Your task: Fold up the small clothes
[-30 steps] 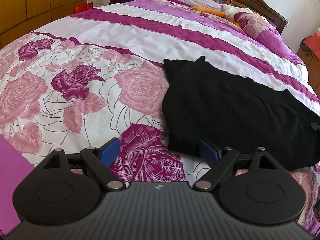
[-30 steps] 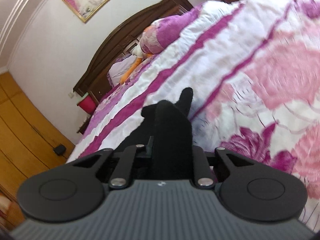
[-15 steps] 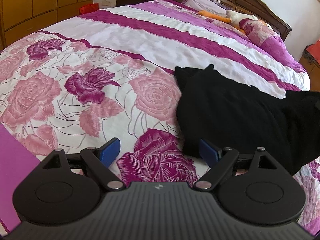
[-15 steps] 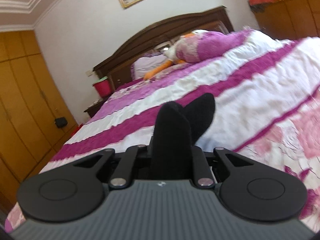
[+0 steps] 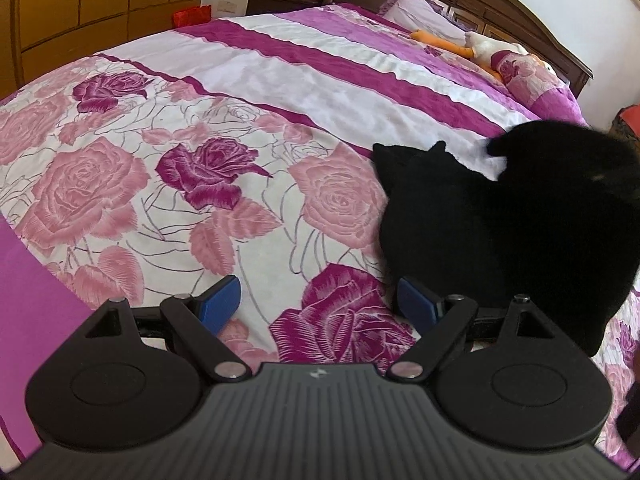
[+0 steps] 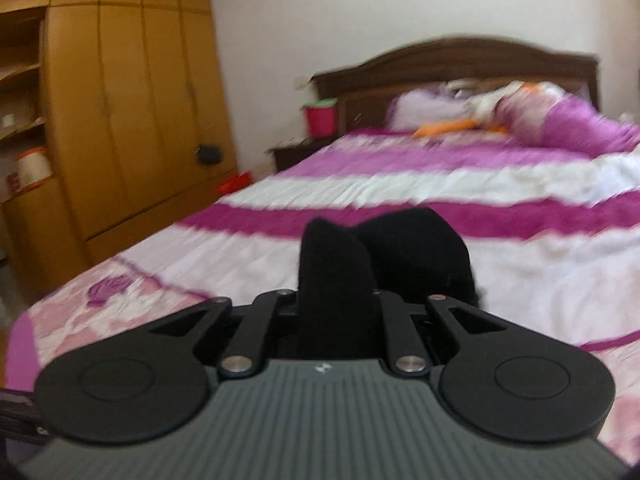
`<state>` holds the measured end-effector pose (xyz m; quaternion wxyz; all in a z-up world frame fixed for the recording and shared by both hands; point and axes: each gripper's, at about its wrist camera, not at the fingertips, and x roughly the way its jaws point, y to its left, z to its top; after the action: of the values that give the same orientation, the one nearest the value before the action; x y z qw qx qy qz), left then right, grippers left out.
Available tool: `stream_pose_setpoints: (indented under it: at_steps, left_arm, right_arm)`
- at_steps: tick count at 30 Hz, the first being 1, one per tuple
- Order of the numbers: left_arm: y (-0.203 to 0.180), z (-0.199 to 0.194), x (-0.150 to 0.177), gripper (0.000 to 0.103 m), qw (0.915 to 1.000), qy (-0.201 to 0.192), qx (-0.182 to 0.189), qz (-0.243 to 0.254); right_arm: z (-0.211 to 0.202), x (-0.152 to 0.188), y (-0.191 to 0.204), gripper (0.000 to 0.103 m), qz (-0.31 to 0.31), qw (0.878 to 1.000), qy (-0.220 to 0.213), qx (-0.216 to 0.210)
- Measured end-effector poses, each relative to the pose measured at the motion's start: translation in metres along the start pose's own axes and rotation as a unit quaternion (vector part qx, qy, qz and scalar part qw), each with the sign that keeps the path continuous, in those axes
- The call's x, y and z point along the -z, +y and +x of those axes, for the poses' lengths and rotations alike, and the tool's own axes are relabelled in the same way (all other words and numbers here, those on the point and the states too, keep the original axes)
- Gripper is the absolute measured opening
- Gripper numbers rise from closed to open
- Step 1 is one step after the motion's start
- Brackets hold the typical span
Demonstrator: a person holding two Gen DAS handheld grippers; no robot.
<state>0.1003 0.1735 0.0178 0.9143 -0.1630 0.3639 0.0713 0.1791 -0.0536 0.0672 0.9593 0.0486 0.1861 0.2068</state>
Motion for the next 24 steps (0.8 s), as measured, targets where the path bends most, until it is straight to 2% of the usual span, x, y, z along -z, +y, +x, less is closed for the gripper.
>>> stream_pose_setpoints:
  at_steps: [5,8,12,18,19,21,22,24]
  left_arm:
    - [0.012,-0.001,0.0,0.089,0.9999,-0.001,-0.005,-0.015]
    - [0.018,-0.004,0.0,0.089,0.9997,-0.005,-0.005,-0.022]
    - [0.021,-0.008,-0.001,0.089,0.9996,-0.013,0.001,-0.026]
    - [0.018,-0.015,-0.003,0.089,0.9986,-0.017,0.035,-0.038]
    - [0.017,-0.016,-0.003,0.089,0.9982,-0.017,0.042,-0.039]
    - [0.012,-0.019,-0.004,0.089,0.9972,-0.019,0.06,-0.042]
    - [0.009,-0.02,-0.005,0.089,0.9965,-0.019,0.071,-0.041]
    - [0.002,-0.02,-0.006,0.089,0.9952,-0.019,0.088,-0.038]
  right_arm:
    - [0.033,0.027,0.016,0.014,-0.007,0.997,0.065,-0.039]
    - [0.043,0.041,0.019,0.015,0.024,0.987,0.13,-0.091]
    - [0.029,0.039,0.028,0.016,-0.005,0.988,0.127,-0.092]
    - [0.005,0.006,0.005,0.018,0.035,0.985,0.125,-0.111]
    - [0.005,0.002,0.001,0.02,0.04,0.985,0.124,-0.109]
    - [0.005,-0.008,-0.007,0.039,0.047,0.986,0.125,-0.1]
    - [0.004,-0.014,-0.011,0.052,0.046,0.987,0.124,-0.092]
    - [0.006,-0.024,-0.014,0.056,0.035,0.988,0.13,-0.073]
